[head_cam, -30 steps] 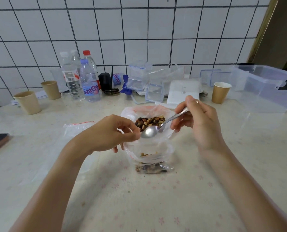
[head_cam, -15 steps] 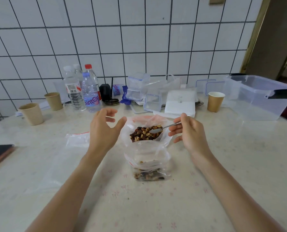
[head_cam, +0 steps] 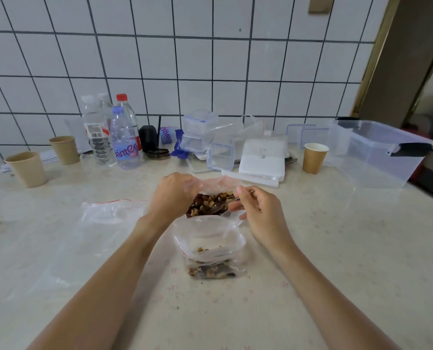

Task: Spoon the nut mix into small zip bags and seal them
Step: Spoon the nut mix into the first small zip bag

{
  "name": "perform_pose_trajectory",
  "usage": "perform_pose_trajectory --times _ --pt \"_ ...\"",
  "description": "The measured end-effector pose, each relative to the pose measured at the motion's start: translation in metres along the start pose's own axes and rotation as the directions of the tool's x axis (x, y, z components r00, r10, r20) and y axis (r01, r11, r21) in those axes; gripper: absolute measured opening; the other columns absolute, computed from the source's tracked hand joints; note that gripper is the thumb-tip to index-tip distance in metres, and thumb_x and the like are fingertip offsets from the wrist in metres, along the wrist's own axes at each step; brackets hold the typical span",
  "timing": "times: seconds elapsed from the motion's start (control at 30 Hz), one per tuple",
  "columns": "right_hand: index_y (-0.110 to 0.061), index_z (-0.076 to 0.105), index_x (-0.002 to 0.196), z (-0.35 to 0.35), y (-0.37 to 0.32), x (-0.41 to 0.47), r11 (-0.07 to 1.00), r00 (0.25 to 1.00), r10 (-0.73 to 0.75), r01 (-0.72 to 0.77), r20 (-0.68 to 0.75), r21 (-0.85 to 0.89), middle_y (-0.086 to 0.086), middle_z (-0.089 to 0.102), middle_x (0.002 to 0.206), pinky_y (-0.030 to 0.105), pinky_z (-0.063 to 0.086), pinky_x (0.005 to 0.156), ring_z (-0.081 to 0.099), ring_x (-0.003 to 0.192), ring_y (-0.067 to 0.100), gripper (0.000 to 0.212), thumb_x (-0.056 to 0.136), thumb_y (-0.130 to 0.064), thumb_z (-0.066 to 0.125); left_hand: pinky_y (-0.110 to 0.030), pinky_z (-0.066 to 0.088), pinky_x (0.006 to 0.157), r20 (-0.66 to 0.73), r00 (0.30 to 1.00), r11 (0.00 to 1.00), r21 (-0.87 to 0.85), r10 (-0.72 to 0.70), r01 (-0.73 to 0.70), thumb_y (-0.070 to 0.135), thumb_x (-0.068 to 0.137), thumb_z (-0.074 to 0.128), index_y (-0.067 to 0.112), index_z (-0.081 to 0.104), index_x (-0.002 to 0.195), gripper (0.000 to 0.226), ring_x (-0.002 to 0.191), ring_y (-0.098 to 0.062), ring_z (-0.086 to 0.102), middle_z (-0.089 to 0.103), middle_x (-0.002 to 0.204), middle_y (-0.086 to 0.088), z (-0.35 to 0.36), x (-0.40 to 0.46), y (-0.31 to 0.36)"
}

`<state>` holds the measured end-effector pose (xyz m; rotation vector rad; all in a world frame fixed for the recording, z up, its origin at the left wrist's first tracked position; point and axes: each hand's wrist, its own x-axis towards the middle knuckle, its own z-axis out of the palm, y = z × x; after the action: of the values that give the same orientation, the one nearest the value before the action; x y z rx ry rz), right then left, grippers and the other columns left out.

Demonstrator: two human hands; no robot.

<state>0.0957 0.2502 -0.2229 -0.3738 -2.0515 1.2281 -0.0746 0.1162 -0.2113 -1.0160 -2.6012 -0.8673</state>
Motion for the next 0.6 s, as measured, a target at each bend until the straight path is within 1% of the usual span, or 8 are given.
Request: perform_pose_trajectory --times 0.07,0.1,0.17,0.23,0.33,0.4,0.47,0.6 --pt "-0.015 0.071 0.092 0.002 0.002 0.002 1.0 1.0 0.008 -0.008 -0.019 0.011 -0.003 0.079 0.079 0.04 0.061 0.063 0.076 0.076 0.015 0.027 0.106 -0.032 0.056 -0.025 0.051 0.067 -0.071 0.997 0.999 -0.043 0.008 -0.011 0.029 0.105 0.056 0.018 0.077 0.101 0.025 0.078 -0.011 0.066 0.07 0.084 0.004 0.001 -0.002 -0.001" --pt "-0.014 0.071 0.091 0.003 0.002 0.003 1.0 1.0 0.011 -0.011 -0.029 0.02 -0.004 0.079 0.078 0.037 0.061 0.059 0.076 0.074 0.012 0.027 0.106 -0.031 0.056 -0.021 0.046 0.064 -0.106 0.994 0.998 -0.063 0.012 -0.019 0.031 0.105 0.055 0.018 0.077 0.1 0.026 0.075 -0.007 0.062 0.067 0.082 0.006 0.0 -0.003 -0.002" --pt "-0.013 0.072 0.09 0.005 0.005 0.004 0.999 0.999 0.021 -0.02 -0.039 0.035 -0.004 0.078 0.077 0.033 0.061 0.056 0.076 0.073 0.009 0.027 0.105 -0.03 0.057 -0.017 0.04 0.065 -0.146 0.989 0.993 -0.107 0.034 -0.05 0.035 0.105 0.055 0.02 0.077 0.105 0.027 0.077 -0.003 0.057 0.064 0.087 0.009 0.0 -0.003 -0.001" --pt "-0.014 0.072 0.091 0.007 0.007 0.003 0.997 0.999 0.045 -0.043 -0.028 0.057 -0.003 0.079 0.078 0.037 0.062 0.059 0.077 0.073 0.013 0.026 0.105 -0.03 0.057 -0.018 0.04 0.069 -0.172 0.984 0.982 -0.18 0.035 -0.066 0.037 0.104 0.056 0.024 0.077 0.111 0.025 0.081 0.0 0.057 0.062 0.09 0.014 -0.001 -0.005 0.001" --pt "-0.017 0.073 0.089 0.008 0.009 0.003 0.992 0.996 0.084 -0.084 -0.003 0.092 -0.002 0.08 0.08 0.046 0.063 0.066 0.077 0.074 0.021 0.027 0.106 -0.031 0.057 -0.027 0.047 0.079 -0.214 0.975 0.967 -0.229 0.061 -0.111 0.037 0.103 0.058 0.024 0.077 0.112 0.025 0.09 -0.007 0.061 0.066 0.099 0.013 -0.002 -0.007 0.003" --pt "-0.016 0.073 0.09 0.007 0.01 0.002 0.985 0.994 0.113 -0.112 -0.002 0.128 -0.001 0.08 0.081 0.048 0.063 0.068 0.077 0.074 0.025 0.027 0.106 -0.031 0.057 -0.03 0.049 0.082 -0.232 0.969 0.963 -0.232 0.081 -0.136 0.036 0.103 0.059 0.023 0.077 0.112 0.025 0.093 -0.01 0.062 0.066 0.1 0.012 -0.002 -0.008 0.004" --pt "-0.018 0.073 0.091 0.008 0.011 0.001 0.98 0.992 0.128 -0.127 -0.001 0.15 0.0 0.08 0.082 0.049 0.063 0.071 0.077 0.074 0.027 0.026 0.106 -0.031 0.056 -0.026 0.047 0.08 -0.24 0.967 0.96 -0.24 0.087 -0.146 0.035 0.103 0.059 0.022 0.078 0.112 0.025 0.093 -0.009 0.062 0.067 0.101 0.011 -0.002 -0.008 0.003" --pt "-0.017 0.071 0.092 0.01 0.012 0.0 0.977 0.99 0.14 -0.136 -0.015 0.163 -0.001 0.08 0.08 0.049 0.063 0.074 0.078 0.072 0.024 0.026 0.107 -0.029 0.054 -0.012 0.039 0.076 -0.238 0.968 0.962 -0.238 0.08 -0.138 0.037 0.103 0.059 0.025 0.077 0.113 0.024 0.09 -0.003 0.058 0.066 0.101 0.013 0.001 -0.006 0.0"
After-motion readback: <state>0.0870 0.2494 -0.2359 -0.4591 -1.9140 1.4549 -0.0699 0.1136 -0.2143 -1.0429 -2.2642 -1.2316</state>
